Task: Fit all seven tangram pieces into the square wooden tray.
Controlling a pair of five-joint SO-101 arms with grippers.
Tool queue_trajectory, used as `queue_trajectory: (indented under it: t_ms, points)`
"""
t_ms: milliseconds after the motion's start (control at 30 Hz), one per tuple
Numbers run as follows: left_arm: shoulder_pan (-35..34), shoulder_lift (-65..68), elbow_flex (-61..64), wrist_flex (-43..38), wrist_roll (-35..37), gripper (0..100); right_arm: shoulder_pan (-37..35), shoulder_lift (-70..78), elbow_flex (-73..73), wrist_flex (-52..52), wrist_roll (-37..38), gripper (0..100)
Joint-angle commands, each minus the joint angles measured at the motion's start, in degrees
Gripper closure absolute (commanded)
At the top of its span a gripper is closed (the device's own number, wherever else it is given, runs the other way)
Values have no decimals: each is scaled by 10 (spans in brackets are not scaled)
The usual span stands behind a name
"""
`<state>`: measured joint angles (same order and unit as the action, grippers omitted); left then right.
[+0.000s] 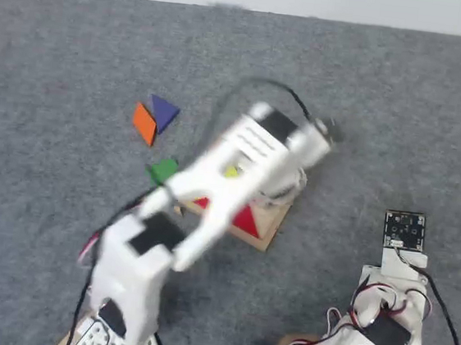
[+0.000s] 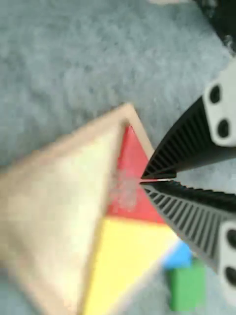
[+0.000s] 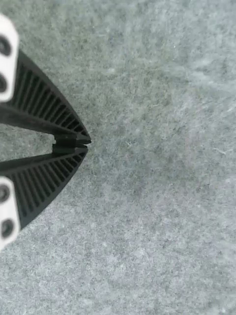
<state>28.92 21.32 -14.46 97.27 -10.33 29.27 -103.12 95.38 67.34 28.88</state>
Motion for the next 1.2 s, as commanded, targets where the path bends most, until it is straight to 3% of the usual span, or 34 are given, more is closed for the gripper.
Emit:
queue_trajectory:
  t_ms: [0,167,233,333,400,500,667,933,1167]
  points:
    - [-71,-138,0,15,-18,984,-5,-8,9,-8,12,989]
    - [-212,-254,57,17,-17,983,-5,-8,9,-8,12,989]
    - [-286,-273,110,-18,-11,966,-5,-8,9,-8,12,989]
    - [-404,-266,198,-141,42,856,-6,-8,9,-8,12,989]
    - [-446,-244,244,-244,79,788,-6,-8,9,-8,12,989]
    - [-458,-190,275,-355,131,769,-6,-8,9,-8,12,989]
    - [-403,-71,232,-417,152,769,-6,-8,9,-8,13,989]
    - [-385,98,66,-396,151,803,-6,-8,9,-7,13,989]
    - [-429,229,-107,-282,149,811,-6,-7,9,-1,28,989]
